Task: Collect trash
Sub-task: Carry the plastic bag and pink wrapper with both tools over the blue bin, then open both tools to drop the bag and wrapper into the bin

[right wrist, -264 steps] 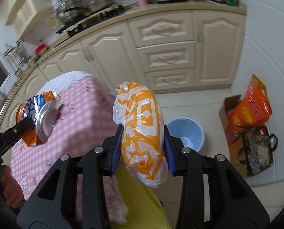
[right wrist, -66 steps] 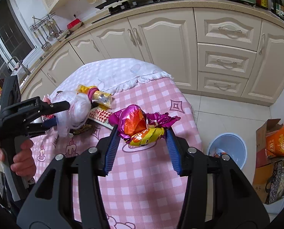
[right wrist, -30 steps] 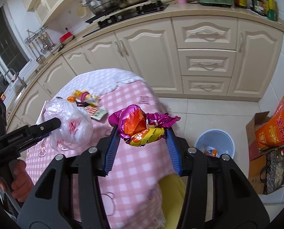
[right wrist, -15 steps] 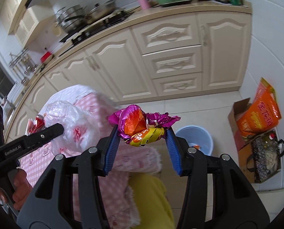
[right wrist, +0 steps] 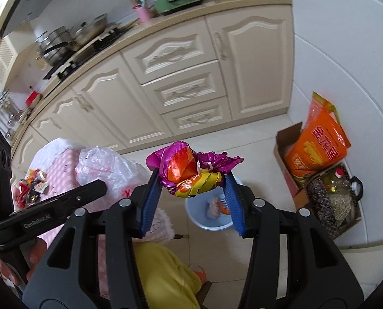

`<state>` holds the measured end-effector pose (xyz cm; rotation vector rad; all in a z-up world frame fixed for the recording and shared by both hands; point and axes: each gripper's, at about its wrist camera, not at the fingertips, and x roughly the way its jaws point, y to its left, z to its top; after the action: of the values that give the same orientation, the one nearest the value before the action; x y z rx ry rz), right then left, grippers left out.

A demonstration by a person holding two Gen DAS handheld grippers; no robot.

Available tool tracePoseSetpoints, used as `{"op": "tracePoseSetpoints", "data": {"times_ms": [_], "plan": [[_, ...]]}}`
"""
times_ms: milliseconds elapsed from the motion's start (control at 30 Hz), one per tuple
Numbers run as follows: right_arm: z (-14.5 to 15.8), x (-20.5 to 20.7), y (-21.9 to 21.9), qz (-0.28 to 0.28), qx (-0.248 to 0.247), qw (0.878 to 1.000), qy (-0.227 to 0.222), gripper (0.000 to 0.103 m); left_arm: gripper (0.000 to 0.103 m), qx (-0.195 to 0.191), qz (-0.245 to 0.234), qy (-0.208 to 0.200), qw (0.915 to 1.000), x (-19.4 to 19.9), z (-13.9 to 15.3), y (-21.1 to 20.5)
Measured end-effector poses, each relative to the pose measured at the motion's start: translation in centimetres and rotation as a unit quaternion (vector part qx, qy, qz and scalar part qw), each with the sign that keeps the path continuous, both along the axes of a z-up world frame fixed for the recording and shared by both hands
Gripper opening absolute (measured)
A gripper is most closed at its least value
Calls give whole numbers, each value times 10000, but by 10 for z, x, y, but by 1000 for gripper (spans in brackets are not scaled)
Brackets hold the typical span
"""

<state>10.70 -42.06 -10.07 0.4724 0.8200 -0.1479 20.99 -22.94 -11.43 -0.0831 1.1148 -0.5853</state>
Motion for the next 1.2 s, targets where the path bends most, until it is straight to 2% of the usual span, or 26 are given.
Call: {"op": "tracePoseSetpoints", "data": {"times_ms": [267, 333, 367, 433, 600, 933, 1000, 1033, 1200], "plan": [[-24, 18, -33, -227, 104, 9991, 330, 47, 37, 457, -190, 138, 9987, 33, -27, -56], [-28, 23, -38, -248, 102, 9990, 366, 47, 42, 645, -407, -35, 9971, 36, -29, -68], [-30, 25, -40, -264, 104, 9988, 387, 47, 50, 875, -467, -185, 9949, 37, -31, -72], [-35, 30, -44, -273, 125, 9985, 460, 47, 58, 1247, -378, -363, 9908, 42, -35, -73], [-49, 39, -46, -202, 156, 9973, 686, 47, 62, 1136, -444, 0, 9925, 57, -47, -67], [-61, 66, -23, 100, 392, 9948, 932, 51, 63, 1404, -49, -86, 9900, 63, -48, -37], [-60, 73, -17, 171, 452, 9944, 944, 55, 63, 1314, -41, -55, 9913, 64, -47, -31], [-59, 77, -15, 166, 474, 9940, 971, 61, 63, 1282, -28, -40, 9917, 65, -46, -27], [-53, 81, -4, 183, 445, 9940, 979, 68, 63, 1163, 17, 8, 9932, 67, -46, -17]]}}
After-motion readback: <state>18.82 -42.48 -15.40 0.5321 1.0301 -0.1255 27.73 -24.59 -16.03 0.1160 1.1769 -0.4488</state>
